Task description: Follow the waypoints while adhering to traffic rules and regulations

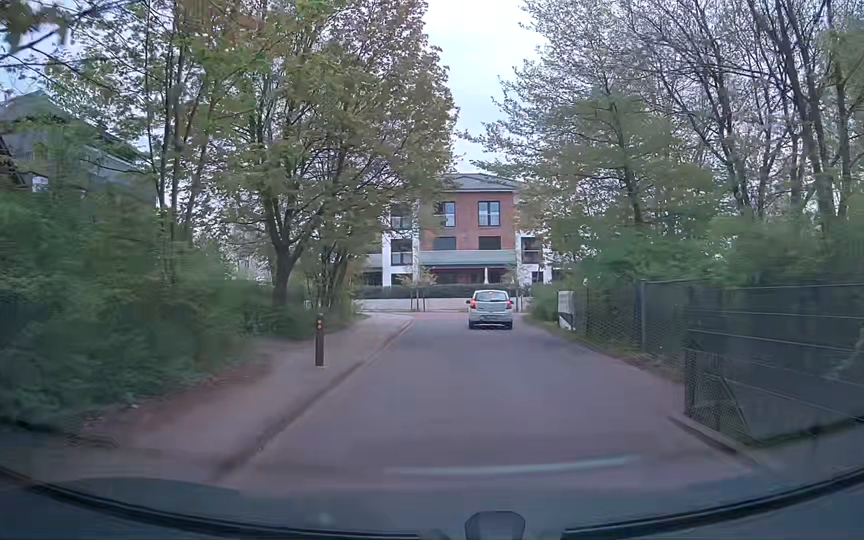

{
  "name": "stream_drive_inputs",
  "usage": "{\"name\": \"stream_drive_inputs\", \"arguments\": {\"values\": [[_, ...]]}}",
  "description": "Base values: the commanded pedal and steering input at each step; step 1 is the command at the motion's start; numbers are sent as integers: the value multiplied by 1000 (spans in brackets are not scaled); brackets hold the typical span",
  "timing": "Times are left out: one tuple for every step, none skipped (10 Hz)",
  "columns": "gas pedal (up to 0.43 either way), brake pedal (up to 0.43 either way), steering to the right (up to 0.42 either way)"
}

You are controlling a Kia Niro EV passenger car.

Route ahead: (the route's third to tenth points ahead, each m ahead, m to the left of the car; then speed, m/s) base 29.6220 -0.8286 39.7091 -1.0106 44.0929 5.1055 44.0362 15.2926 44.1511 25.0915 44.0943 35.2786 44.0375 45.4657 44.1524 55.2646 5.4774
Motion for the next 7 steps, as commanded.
{"name": "stream_drive_inputs", "arguments": {"values": [[98,0,16],[98,0,16],[98,0,17],[98,0,18],[98,0,21],[98,0,25],[98,0,26]]}}
